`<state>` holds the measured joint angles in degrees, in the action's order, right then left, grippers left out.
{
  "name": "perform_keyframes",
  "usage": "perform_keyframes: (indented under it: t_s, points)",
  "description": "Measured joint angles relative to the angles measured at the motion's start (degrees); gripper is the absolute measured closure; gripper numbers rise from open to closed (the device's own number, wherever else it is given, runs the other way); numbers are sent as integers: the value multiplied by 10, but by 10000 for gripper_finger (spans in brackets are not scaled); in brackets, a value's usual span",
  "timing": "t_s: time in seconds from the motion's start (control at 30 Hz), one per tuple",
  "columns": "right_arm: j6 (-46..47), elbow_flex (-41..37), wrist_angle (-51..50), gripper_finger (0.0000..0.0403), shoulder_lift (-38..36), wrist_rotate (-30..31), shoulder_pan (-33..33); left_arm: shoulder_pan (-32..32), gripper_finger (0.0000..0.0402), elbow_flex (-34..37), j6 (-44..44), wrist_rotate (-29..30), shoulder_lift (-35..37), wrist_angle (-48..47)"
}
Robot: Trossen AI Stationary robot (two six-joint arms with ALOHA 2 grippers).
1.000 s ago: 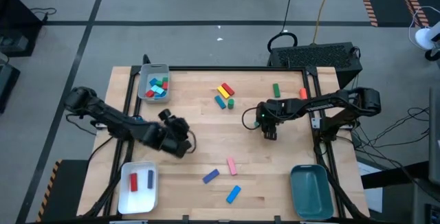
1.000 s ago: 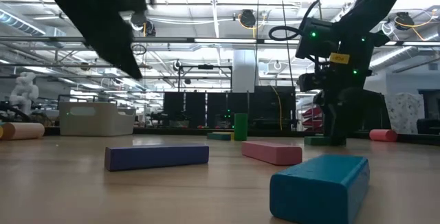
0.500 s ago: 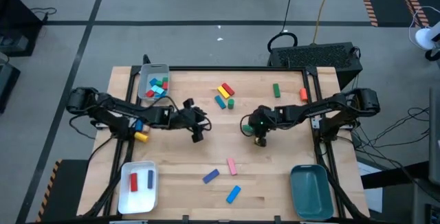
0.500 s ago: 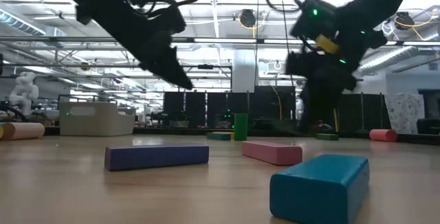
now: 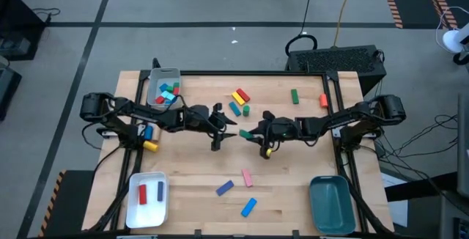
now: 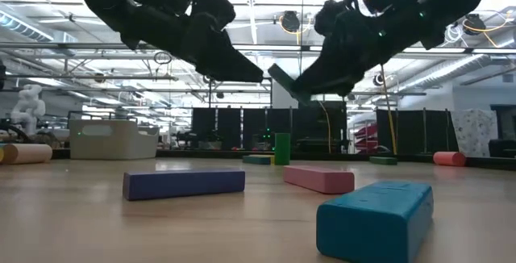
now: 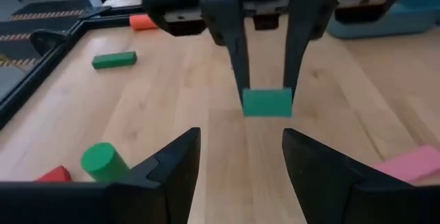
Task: Sort blocks by size
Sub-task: Put the light green rectangular block into the white bin
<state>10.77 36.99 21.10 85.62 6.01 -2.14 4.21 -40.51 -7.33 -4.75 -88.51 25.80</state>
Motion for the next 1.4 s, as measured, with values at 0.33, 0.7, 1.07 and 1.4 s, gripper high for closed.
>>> perform_keyframes:
  t_s: [0.33,0.7,1.07,1.4]
  points:
    - [-16,0,53,310,-1,0,0,-4,194,0,-5,-22,0,42]
    - [-24,0,62,309,-1,-2,0,-18,194,0,11,-22,0,77]
    - [-25,1,70,309,-1,-4,0,-18,199,0,29,-22,0,84]
    - [-32,1,73,309,-1,-4,0,-16,294,0,41,-22,0,82]
